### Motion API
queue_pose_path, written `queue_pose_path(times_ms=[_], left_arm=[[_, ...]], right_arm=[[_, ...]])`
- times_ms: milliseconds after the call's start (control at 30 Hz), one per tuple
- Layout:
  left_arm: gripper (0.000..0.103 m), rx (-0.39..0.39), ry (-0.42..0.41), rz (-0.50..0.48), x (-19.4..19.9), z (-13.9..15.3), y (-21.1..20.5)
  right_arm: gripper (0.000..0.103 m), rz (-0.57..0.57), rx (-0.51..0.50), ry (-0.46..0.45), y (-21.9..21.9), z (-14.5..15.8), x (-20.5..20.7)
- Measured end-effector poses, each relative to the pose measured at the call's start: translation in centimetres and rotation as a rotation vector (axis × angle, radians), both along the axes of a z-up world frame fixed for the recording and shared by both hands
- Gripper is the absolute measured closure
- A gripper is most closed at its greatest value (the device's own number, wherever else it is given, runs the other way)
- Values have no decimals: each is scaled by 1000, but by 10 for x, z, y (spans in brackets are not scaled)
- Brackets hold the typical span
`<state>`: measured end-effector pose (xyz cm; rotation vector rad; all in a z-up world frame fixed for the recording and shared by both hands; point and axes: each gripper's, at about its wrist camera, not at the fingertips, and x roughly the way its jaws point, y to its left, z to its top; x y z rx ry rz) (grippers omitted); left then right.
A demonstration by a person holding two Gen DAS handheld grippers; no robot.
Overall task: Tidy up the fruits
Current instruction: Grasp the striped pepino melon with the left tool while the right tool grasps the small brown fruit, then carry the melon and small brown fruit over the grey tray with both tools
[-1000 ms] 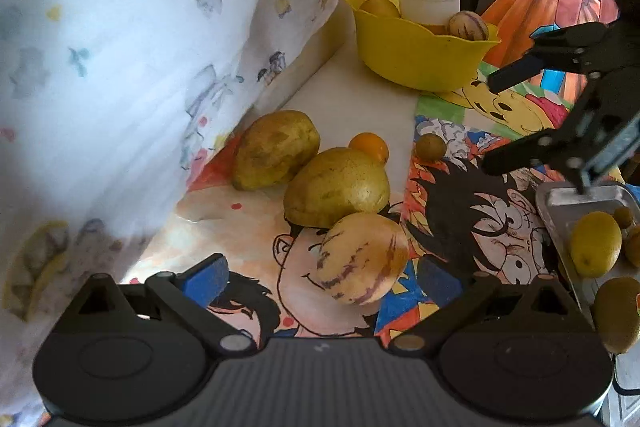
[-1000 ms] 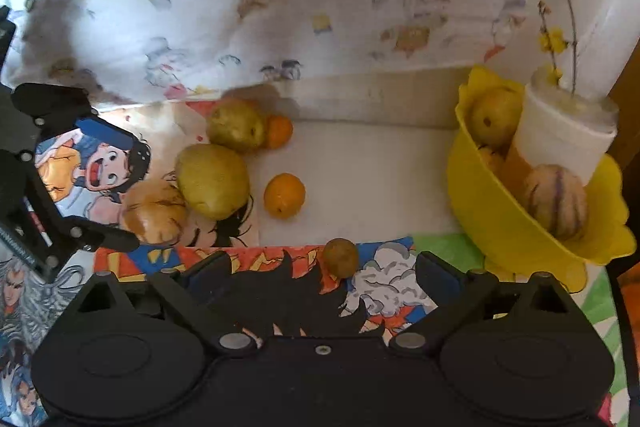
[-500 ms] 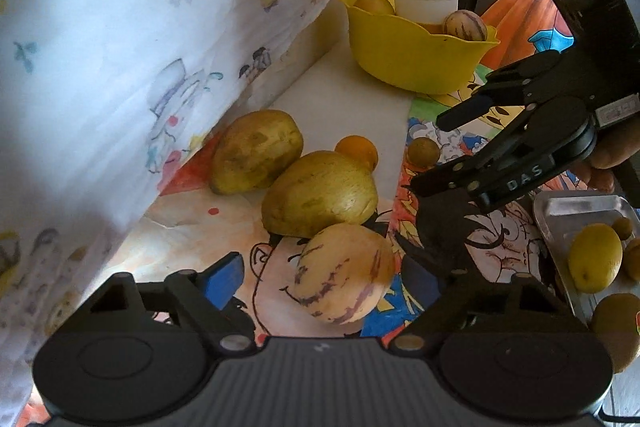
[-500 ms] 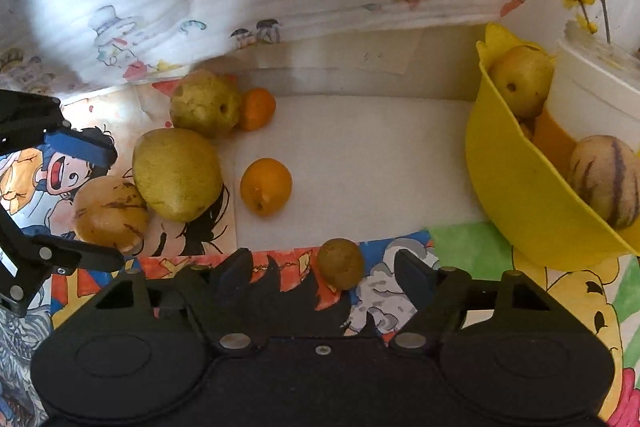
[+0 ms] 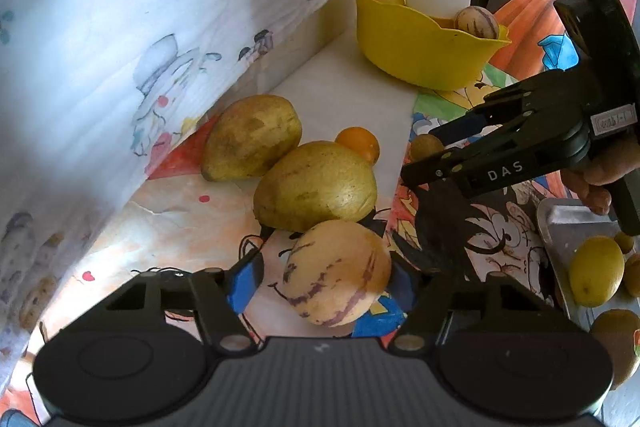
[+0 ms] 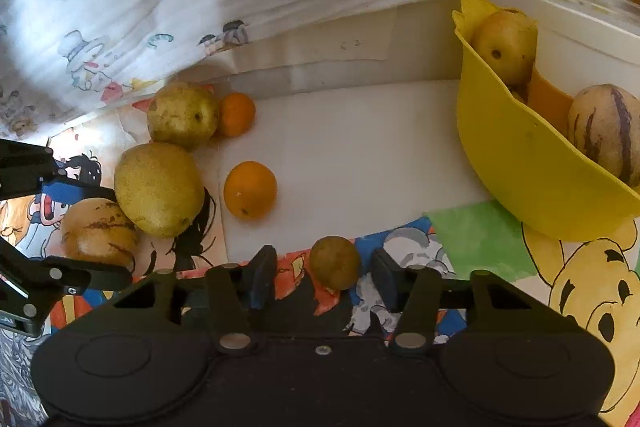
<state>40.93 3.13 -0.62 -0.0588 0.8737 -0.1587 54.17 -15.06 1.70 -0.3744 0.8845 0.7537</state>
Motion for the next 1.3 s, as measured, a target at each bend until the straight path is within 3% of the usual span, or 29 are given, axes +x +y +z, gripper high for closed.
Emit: queue_pose_path(times_ms=[200, 400, 600, 1100, 1300], left_arm=[[45, -2, 3, 10, 0, 0, -5], [47, 3, 17, 50, 0, 1, -8], [48, 11, 32, 90, -1, 3, -10], [49, 18, 46, 147, -25, 8, -13], [49, 8, 34, 125, -43, 18, -22]], right_arm=[[62, -3, 13, -9, 2, -1, -5], [75, -83, 21, 6, 1, -1, -4], [75, -130, 57, 20, -9, 2, -14], [75, -101, 138, 84, -19, 18, -75], [75, -167, 254, 67, -40, 44, -115]])
